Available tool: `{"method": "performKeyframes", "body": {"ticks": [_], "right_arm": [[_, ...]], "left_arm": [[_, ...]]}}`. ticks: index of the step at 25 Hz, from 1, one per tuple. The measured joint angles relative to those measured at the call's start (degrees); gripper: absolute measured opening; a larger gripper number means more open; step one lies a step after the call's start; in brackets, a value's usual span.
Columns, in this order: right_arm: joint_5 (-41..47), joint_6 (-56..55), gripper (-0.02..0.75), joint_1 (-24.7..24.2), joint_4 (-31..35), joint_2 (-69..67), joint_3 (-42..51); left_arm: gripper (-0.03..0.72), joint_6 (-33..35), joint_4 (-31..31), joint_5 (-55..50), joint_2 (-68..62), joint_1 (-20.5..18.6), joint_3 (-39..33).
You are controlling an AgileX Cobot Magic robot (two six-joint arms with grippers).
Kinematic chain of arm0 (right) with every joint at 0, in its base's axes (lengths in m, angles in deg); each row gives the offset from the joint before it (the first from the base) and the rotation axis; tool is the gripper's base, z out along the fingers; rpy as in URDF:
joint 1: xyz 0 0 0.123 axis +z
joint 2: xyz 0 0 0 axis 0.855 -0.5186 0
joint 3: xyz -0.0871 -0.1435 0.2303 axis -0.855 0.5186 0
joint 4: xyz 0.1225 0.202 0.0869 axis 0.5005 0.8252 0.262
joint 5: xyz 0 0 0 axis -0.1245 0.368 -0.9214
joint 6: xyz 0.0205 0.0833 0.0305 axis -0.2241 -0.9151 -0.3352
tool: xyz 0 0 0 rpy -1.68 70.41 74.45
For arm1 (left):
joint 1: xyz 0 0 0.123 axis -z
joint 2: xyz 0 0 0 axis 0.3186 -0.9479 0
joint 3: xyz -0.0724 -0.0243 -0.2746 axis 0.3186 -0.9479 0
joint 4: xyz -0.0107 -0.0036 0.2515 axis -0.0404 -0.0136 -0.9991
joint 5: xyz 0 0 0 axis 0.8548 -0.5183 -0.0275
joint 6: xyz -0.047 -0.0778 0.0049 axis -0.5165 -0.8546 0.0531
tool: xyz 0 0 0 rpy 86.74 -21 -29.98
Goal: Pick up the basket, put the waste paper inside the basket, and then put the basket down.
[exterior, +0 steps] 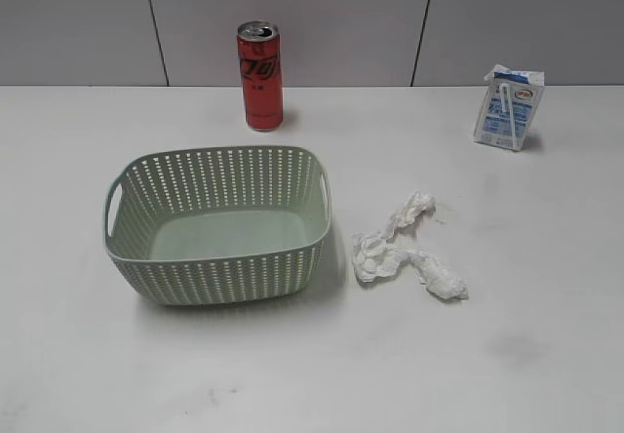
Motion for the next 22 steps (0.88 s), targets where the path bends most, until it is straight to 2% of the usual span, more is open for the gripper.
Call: {"method": "performKeyframes", "body": {"ticks": [4, 8, 13, 18, 22], "right_arm": [[0.0, 0.0, 0.571, 0.0, 0.0, 0.0, 0.0], [0.0, 0.0, 0.571, 0.0, 0.0, 0.0, 0.0], [0.0, 0.0, 0.571, 0.0, 0.0, 0.0, 0.0], [0.0, 0.0, 0.571, 0.0, 0.0, 0.0, 0.0], [0.0, 0.0, 0.571, 0.0, 0.1, 0.0, 0.0]], "left_arm": [[0.439, 0.0, 2.6, 2.0, -13.5, 0.0, 2.1], [0.484, 0.0, 7.7, 6.8, -30.0, 0.0, 4.8], [0.504, 0.4, 14.1, 7.3, -51.2, 0.6, 13.0], [0.505, 0.7, 14.3, 7.1, -70.6, 6.3, 23.9], [0.506, -1.4, 12.3, 7.1, -83.3, 10.5, 32.4]]}}
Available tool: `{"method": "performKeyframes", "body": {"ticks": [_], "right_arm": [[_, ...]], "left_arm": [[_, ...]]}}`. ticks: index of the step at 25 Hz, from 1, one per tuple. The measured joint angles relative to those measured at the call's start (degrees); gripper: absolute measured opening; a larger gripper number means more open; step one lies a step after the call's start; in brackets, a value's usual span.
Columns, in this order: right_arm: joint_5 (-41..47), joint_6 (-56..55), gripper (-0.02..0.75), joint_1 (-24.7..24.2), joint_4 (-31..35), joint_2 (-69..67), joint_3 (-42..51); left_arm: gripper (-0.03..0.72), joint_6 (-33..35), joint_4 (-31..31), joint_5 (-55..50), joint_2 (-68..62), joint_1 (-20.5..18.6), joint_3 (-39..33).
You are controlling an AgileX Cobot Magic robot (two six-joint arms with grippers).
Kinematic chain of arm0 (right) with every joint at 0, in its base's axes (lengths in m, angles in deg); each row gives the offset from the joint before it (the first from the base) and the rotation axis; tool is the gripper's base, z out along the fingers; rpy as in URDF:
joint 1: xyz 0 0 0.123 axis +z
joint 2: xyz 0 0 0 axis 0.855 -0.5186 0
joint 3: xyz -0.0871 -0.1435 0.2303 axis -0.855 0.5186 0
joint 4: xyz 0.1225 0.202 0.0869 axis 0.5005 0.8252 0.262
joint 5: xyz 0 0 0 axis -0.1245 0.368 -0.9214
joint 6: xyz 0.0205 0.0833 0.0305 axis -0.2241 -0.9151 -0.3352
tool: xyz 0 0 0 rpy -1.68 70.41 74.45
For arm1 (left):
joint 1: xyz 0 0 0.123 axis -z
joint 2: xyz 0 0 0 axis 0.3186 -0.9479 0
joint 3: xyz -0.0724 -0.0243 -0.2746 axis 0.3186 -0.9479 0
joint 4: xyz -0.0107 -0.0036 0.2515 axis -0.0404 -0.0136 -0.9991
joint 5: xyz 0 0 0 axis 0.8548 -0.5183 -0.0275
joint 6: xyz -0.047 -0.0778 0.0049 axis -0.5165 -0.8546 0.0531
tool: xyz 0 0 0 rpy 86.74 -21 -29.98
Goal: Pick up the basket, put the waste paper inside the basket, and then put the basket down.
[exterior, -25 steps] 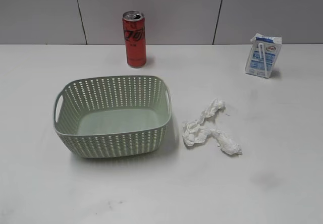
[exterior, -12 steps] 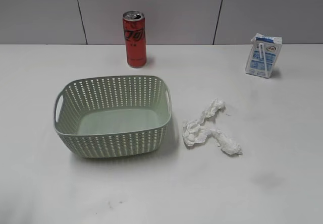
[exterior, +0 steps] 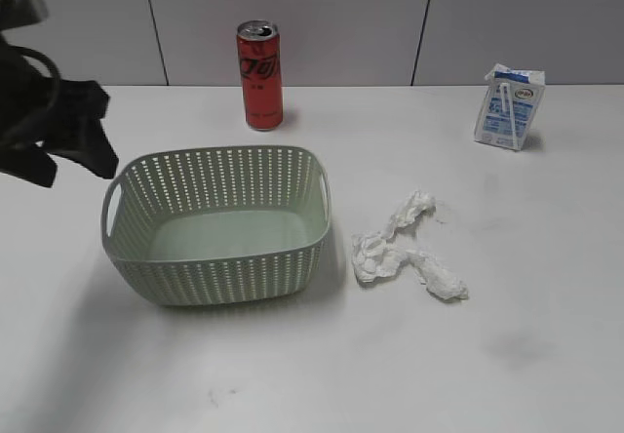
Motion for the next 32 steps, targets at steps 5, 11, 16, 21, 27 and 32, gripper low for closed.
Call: {"method": "performKeyframes", "body": {"ticks": [5, 11, 16, 21, 27, 32], "right_arm": [[0.0, 0.0, 0.571, 0.0, 0.0, 0.0, 0.0], [0.0, 0.0, 0.571, 0.0, 0.0, 0.0, 0.0], [0.0, 0.0, 0.571, 0.0, 0.0, 0.0, 0.0], [0.0, 0.0, 0.571, 0.0, 0.0, 0.0, 0.0], [0.0, 0.0, 0.571, 0.0, 0.6, 0.0, 0.0], [0.0, 0.0, 0.571, 0.0, 1.3, 0.0, 0.0]], "left_arm": [[0.506, -3.2, -2.3, 0.1, -12.2, 1.0, 6.5], [0.491, -4.8, -2.8, 0.7, -21.5, 1.0, 9.5], [0.400, -5.3, -2.8, 0.9, -24.2, 1.0, 9.5], [0.184, -5.3, -2.8, 0.2, -24.2, 1.0, 9.5], [0.000, -5.5, -3.3, -2.1, -24.0, 1.0, 9.5], [0.000, -5.5, -3.6, -2.9, -19.5, 0.9, 9.5]]}}
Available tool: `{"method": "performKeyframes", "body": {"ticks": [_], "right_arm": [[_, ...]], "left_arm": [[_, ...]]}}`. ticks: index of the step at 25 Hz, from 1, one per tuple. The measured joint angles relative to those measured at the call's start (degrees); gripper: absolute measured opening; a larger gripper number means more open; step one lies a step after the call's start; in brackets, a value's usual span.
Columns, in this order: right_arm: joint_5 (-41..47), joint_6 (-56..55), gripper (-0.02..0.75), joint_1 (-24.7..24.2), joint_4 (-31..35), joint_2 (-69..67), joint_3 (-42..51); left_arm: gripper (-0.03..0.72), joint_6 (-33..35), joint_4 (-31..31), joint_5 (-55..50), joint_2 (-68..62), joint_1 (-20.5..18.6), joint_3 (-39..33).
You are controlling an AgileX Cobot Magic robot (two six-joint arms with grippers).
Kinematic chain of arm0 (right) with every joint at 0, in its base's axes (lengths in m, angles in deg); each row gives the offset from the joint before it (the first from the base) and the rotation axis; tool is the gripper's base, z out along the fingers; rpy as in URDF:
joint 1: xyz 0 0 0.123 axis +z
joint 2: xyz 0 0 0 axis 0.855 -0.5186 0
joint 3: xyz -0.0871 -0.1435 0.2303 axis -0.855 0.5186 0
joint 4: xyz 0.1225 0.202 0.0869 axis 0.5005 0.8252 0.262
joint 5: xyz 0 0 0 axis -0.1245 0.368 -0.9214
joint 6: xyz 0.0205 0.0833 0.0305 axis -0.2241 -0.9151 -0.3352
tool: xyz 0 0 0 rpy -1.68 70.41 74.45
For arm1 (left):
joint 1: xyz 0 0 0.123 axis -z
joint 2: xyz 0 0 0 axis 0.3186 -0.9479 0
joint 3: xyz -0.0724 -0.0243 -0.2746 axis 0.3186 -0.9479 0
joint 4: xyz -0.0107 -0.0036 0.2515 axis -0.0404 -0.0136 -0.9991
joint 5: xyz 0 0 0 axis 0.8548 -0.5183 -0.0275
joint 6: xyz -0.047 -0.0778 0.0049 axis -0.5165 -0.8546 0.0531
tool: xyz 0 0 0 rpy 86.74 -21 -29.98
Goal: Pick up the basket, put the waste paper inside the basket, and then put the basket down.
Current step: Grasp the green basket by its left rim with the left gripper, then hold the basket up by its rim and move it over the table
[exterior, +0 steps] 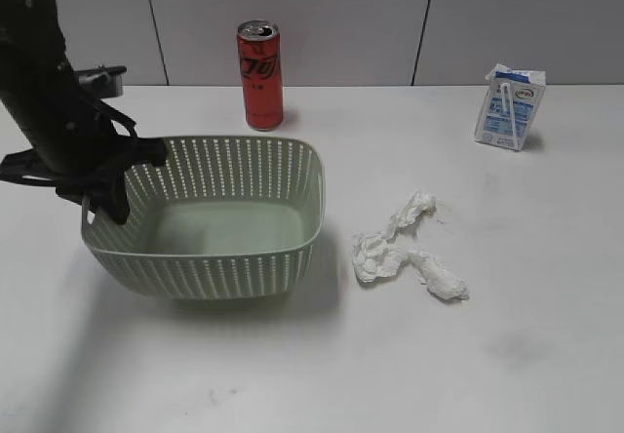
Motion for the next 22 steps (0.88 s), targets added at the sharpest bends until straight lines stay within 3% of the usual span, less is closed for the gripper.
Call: {"method": "performKeyframes", "body": {"ticks": [5, 9, 14, 18, 22], "right_arm": [[-0.1, 0.0, 0.571, 0.0, 2.0, -0.2, 0.0], [-0.7, 3.0, 0.557, 0.0, 7.1, -7.4, -0.1], [-3.4, 15.1, 0.533, 0.0, 14.0, -27.1, -3.0], [-6.2, 26.8, 0.517, 0.3, 19.2, -48.3, -7.8], [-12.2, 28.6, 0.496, 6.7, 16.7, -68.1, -13.9]], "left_arm": [[0.000, 0.0, -2.1, -2.1, 7.0, -0.4, 0.0], [0.000, 0.0, -3.9, -2.0, 11.8, -0.5, -2.8], [0.000, 0.0, -3.7, 2.1, 16.7, -0.5, -11.2], [0.000, 0.0, -3.4, 3.0, 17.3, -0.5, -13.2], [0.000, 0.0, -3.4, 3.6, 17.3, -0.5, -13.2]]}}
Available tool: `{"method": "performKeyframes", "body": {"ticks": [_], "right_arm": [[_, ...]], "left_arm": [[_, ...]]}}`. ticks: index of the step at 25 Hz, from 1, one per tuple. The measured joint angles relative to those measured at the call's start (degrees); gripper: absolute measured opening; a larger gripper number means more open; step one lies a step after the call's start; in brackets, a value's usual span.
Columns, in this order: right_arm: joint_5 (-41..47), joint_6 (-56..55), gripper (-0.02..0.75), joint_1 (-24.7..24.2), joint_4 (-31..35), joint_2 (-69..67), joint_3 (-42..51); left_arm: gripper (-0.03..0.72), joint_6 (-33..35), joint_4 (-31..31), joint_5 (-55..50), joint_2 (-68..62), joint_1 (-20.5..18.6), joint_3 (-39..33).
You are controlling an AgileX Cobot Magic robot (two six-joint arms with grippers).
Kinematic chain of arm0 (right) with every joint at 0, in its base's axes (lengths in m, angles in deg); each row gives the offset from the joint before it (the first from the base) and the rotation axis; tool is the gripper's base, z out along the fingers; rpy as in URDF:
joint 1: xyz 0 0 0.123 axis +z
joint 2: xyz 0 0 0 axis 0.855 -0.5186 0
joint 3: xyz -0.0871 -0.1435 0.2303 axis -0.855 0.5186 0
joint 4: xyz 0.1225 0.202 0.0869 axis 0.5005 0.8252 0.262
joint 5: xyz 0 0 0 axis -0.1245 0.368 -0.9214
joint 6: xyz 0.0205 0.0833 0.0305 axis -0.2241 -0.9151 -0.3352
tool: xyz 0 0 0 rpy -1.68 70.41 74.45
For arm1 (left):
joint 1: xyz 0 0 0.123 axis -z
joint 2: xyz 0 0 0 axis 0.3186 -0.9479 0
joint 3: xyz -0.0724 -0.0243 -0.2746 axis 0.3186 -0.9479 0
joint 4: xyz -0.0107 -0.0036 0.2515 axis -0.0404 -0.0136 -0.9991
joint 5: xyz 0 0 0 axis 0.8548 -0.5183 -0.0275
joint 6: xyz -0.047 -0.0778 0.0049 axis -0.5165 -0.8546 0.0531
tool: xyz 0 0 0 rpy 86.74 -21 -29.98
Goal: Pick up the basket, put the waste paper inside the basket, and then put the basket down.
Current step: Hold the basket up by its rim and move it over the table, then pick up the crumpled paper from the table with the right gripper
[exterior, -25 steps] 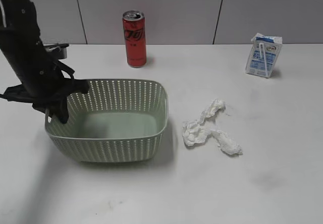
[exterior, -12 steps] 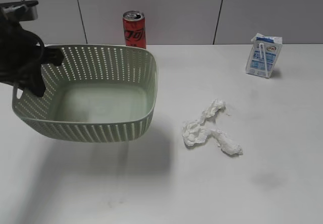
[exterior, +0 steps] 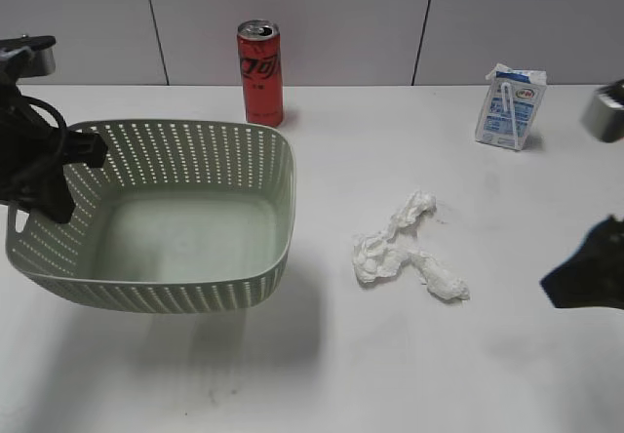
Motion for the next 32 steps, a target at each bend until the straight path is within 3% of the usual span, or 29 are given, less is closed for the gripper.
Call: {"method": "performKeyframes", "body": {"ticks": [5, 10, 16, 18, 19, 21, 23, 28, 32], "right_arm": [[-8.3, -8.3, 0.489, 11.7, -12.9, -18.7, -7.7], [-11.7, -12.3, 0.488, 12.8, -16.8, -32.5, -14.0], [-14.9, -12.8, 0.480, 12.9, -17.3, -40.7, -15.1], [-15.1, -12.8, 0.421, 12.9, -17.3, -41.2, -15.3], [-15.2, -12.8, 0.356, 12.9, -17.3, -41.2, -15.3], [-15.2, -12.9, 0.153, 12.9, -17.3, -41.2, -15.4], [-15.0, -13.0, 0.053, 12.9, -17.3, -40.6, -15.4], [-11.4, -12.1, 0.046, 13.9, -17.1, -31.4, -15.4], [-10.8, -10.3, 0.046, 20.0, -17.0, -21.3, -18.6]], "left_arm": [[0.000, 0.0, 0.0, 0.2, 0.0, 0.0, 0.0], [0.000, -0.1, -0.4, 0.2, 0.0, 0.0, 0.0], [0.000, -0.1, -0.5, 0.1, 0.0, 0.0, 0.0], [0.000, -0.1, -0.5, 0.1, 0.0, 0.0, 0.0], [0.000, -0.1, -0.5, 0.1, 0.0, 0.0, 0.0], [0.000, -0.1, -0.5, 0.1, 0.0, 0.0, 0.0], [0.000, -0.1, -0.5, 0.1, 0.0, 0.0, 0.0], [0.000, -0.1, -0.5, 0.1, 0.0, 0.0, 0.0], [0.000, -0.1, -0.5, 0.1, 0.0, 0.0, 0.0]]}}
